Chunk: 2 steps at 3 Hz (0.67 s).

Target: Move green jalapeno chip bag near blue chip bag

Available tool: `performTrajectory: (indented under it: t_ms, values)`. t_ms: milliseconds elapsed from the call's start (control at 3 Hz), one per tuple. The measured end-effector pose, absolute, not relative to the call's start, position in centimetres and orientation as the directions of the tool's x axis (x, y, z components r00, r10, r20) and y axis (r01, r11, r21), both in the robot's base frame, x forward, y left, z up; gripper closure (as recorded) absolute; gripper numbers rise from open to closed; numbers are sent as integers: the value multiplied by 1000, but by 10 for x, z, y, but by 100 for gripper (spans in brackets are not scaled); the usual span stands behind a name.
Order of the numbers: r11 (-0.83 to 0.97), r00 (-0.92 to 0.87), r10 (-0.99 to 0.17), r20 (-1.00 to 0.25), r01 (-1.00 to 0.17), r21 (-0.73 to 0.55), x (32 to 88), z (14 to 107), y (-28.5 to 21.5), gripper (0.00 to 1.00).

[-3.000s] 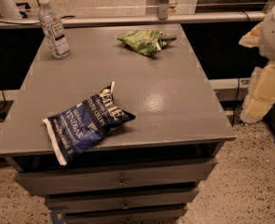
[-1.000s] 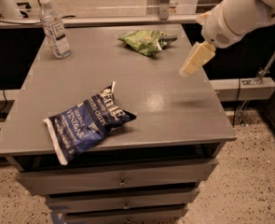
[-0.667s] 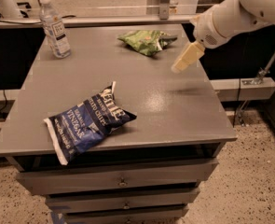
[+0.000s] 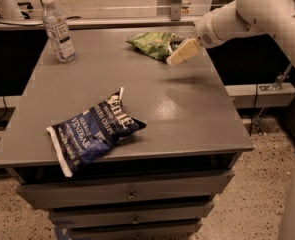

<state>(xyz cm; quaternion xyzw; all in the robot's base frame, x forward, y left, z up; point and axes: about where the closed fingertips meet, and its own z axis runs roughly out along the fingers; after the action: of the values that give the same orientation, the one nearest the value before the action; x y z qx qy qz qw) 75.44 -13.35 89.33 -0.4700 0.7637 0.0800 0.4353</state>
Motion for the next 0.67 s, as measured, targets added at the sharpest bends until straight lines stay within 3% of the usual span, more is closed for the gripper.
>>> performTrajectory:
  t_ms: [667]
  values:
    - [651, -249, -440, -863, -750, -116, 807, 880, -111, 0]
